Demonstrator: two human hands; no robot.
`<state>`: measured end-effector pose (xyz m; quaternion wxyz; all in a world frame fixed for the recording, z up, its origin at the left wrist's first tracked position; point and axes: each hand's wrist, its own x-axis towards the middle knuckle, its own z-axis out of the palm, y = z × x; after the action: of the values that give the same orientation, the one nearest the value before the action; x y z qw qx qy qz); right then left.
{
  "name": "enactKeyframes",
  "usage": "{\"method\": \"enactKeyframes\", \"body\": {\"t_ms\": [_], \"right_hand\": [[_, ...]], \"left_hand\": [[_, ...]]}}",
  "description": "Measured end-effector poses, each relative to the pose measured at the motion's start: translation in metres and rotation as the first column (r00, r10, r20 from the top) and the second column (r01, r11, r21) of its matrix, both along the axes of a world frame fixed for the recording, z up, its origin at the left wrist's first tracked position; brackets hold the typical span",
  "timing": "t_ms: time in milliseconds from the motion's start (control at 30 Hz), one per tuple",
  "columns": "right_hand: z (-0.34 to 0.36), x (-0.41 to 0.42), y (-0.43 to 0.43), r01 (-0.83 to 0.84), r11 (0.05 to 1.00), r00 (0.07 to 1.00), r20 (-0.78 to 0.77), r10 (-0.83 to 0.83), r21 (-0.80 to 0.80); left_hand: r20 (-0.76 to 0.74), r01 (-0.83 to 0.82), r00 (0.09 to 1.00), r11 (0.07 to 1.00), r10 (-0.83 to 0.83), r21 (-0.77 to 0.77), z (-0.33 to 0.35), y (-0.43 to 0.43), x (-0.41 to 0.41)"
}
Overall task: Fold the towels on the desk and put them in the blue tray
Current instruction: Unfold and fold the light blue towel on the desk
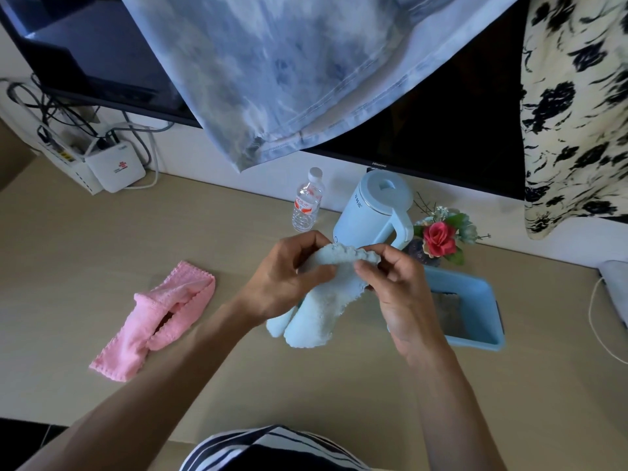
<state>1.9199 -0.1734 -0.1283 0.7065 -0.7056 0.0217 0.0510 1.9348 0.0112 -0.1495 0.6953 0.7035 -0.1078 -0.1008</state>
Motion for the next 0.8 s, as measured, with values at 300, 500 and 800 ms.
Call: {"method": "enactKeyframes", "body": {"t_ms": [300,500,800], "right_hand": [[0.004,0.001,0.002,-0.039,0.998,0.996,0.082,0.042,-0.038],[0.007,0.003,-0.005,0.06,0.998,0.991,0.117,-0.057,-0.019],[0.001,0.01,-0.028,0.29,0.954,0.951,0.085,-0.296,0.072]], "left_hand": [[0.165,0.111,0.974,0.964,-0.154,0.241,0.022,0.003,0.003],[0.005,0.334,0.941,0.933,-0.338,0.137,0.027,0.017,0.01],[-0.09,0.451,0.89,0.836,-0.446,0.312,0.019,0.05,0.014]]}}
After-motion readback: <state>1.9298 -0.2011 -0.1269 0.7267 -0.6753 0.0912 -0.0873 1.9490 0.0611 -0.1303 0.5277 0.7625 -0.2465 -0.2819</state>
